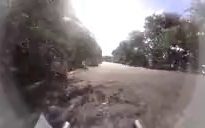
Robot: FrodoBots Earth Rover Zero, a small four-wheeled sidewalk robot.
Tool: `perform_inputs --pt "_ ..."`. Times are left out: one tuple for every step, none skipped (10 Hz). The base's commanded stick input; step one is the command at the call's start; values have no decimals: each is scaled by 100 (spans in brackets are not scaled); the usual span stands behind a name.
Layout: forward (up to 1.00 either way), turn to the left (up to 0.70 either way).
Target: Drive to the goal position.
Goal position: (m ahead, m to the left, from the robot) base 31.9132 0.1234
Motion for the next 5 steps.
perform_inputs --pt "70 0" --pt "70 0" --pt "70 0" --pt "70 0" --pt "70 0"
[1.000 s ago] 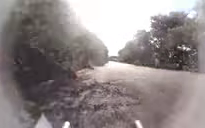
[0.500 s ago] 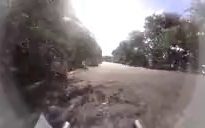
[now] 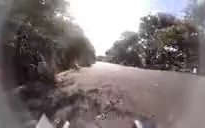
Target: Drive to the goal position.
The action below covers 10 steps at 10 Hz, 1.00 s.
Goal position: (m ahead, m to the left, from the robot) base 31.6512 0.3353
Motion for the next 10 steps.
perform_inputs --pt "70 0" --pt "70 0" --pt "70 0" --pt "70 0" --pt "70 0" --pt "70 0" --pt "70 0" --pt "70 0" --pt "70 0" --pt "70 -1"
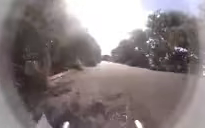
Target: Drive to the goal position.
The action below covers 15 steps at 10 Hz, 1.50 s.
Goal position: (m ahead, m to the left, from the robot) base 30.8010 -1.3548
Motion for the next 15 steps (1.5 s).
perform_inputs --pt "70 -6" --pt "70 -10" --pt "70 -33" --pt "70 -34" --pt "70 -35" --pt "70 -32" --pt "70 -29" --pt "70 -26" --pt "70 0" --pt "70 0" --pt "70 0" --pt "70 0" --pt "70 0" --pt "70 0" --pt "70 0"
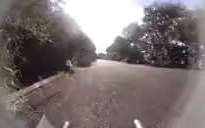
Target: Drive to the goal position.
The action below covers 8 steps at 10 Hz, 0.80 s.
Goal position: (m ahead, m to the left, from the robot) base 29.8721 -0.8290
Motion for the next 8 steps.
perform_inputs --pt "70 0" --pt "70 0" --pt "70 0" --pt "70 0" --pt "70 0" --pt "70 0" --pt "70 0" --pt "70 0"
